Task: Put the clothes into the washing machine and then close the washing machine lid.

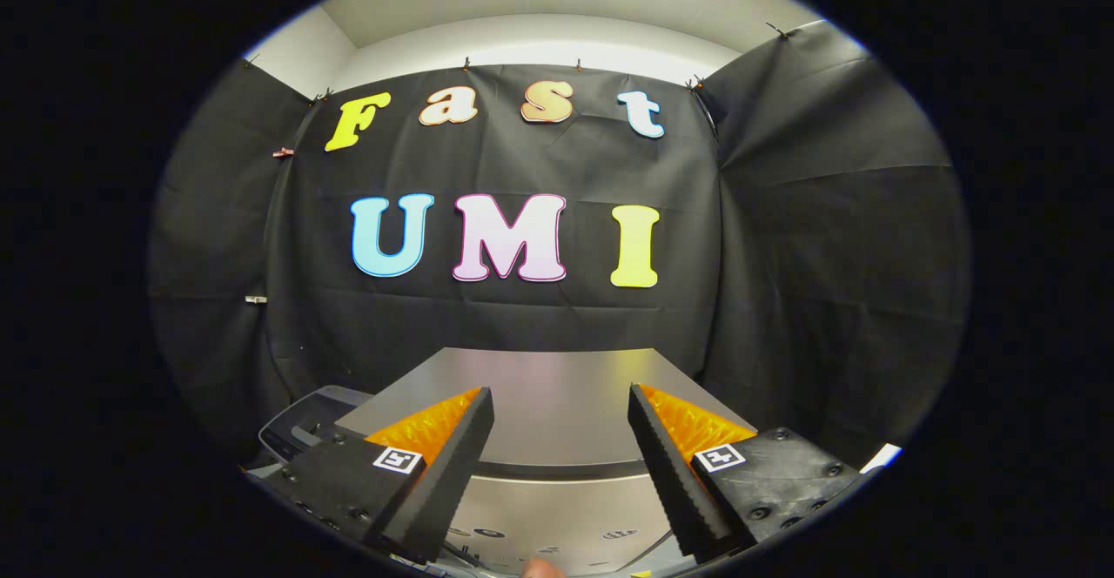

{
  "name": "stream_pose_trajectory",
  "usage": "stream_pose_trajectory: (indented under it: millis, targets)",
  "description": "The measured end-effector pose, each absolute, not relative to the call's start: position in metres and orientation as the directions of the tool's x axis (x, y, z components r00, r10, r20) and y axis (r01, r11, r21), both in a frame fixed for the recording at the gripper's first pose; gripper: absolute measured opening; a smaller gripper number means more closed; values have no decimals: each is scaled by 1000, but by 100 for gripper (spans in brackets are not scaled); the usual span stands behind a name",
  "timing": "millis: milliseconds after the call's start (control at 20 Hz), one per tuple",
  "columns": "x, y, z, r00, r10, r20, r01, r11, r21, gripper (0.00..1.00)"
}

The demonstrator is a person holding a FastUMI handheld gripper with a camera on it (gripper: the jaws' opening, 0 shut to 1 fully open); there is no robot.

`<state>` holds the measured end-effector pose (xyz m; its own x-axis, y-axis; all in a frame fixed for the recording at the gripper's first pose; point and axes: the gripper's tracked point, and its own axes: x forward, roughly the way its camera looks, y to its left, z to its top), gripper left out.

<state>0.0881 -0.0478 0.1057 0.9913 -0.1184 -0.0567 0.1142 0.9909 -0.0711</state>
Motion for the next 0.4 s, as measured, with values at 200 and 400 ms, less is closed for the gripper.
stream_pose_trajectory:
  millis: [200,400]
  targets:
    - [93,-43,98,991,-112,-67,107,992,-73,98]
    - [99,-42,88,990,-110,-91,104,992,-71,98]
